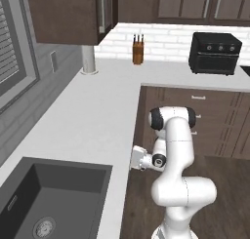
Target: Take a straw from the drawer in front and place it inside the glass cup on the dining counter.
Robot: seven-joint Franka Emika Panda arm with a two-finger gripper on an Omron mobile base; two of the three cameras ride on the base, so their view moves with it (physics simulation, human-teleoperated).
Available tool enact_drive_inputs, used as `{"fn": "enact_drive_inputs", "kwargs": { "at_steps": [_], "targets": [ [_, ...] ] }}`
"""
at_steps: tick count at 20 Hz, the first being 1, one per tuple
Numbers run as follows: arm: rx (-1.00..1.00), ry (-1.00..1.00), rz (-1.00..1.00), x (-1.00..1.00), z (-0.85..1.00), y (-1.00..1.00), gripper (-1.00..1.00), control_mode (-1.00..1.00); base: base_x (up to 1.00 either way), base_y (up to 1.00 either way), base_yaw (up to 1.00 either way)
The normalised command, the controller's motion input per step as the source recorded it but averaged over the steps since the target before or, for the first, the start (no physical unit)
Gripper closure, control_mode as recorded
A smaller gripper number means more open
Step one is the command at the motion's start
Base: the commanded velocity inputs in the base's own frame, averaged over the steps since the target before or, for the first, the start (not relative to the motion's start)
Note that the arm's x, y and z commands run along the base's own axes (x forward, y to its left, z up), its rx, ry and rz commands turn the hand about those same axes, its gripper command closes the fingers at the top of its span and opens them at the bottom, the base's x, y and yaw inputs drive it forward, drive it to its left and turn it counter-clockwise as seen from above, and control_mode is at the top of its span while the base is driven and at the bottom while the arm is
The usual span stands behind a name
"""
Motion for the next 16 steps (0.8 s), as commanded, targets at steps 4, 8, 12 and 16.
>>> {"fn": "enact_drive_inputs", "kwargs": {
  "at_steps": [4,8,12,16],
  "targets": [
    [-0.01,0.0,0.0,0.01,0.22,0.45,-1.0,-1.0,0.0,0.0,0.0],
    [-0.03,0.0,0.0,0.04,0.1,0.34,1.0,-1.0,0.0,0.0,0.0],
    [-0.05,0.0,0.0,0.04,0.08,0.09,1.0,-1.0,0.0,0.0,0.0],
    [-0.04,0.0,0.0,-0.02,0.12,-0.14,1.0,-1.0,0.0,0.0,0.0]
  ]
}}
